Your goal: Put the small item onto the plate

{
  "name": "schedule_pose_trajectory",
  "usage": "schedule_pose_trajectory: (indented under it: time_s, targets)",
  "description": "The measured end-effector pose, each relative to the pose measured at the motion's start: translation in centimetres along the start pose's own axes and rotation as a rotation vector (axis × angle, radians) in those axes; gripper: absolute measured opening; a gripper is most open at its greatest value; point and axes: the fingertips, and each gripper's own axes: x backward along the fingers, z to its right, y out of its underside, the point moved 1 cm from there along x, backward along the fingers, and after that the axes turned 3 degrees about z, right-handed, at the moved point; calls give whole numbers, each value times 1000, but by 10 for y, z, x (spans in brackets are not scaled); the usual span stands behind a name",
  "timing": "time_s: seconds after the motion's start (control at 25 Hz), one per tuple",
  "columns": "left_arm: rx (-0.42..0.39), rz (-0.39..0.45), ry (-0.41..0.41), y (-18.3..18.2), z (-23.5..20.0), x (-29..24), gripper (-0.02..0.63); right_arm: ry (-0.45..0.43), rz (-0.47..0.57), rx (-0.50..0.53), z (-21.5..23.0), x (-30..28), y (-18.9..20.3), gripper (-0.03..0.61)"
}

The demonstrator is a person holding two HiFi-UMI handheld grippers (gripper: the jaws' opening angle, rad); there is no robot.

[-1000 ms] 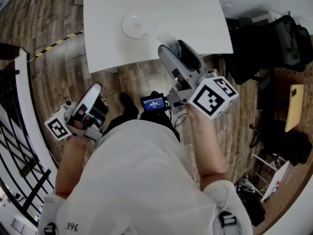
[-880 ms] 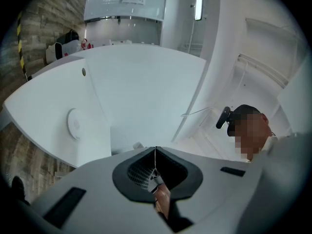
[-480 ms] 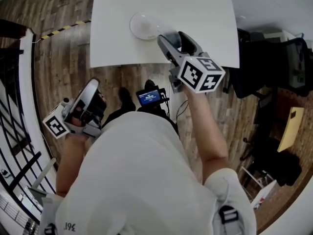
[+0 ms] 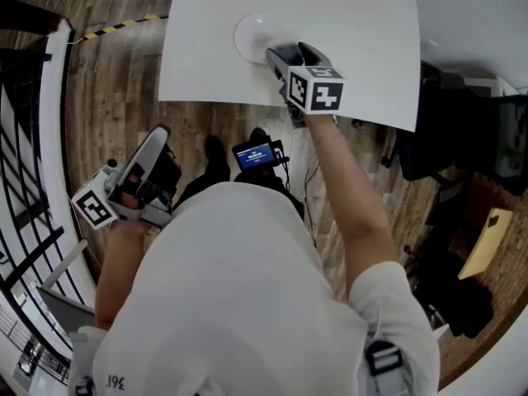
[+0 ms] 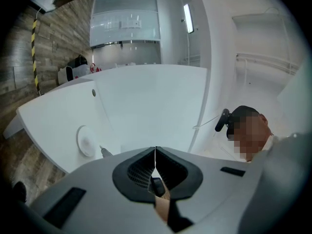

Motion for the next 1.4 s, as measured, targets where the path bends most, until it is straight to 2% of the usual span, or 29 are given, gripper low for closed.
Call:
schedule_pose_trajectory:
  time_s: [0.24, 0.48, 0.76, 1.0, 1.16, 1.4]
  targets:
    - [-4, 3, -24, -1, -5, -6, 6, -3, -93, 74, 4, -46, 12, 325]
    - [-10, -4, -36, -2, -6, -7, 6, 32, -151, 126, 7, -72, 16, 325]
    - [6, 1, -42, -4, -13, -8, 6, 60, -194, 126, 16, -80, 30, 325]
    - [20, -6, -33, -7, -18, -10, 6, 74, -231, 197, 15, -86, 34, 325]
    - [21, -8, -23, -11, -19, -13, 6, 66, -297, 204, 8, -88, 50, 325]
    - [24, -18, -10, -10, -17, -18, 6, 99, -327, 240, 11, -86, 51, 325]
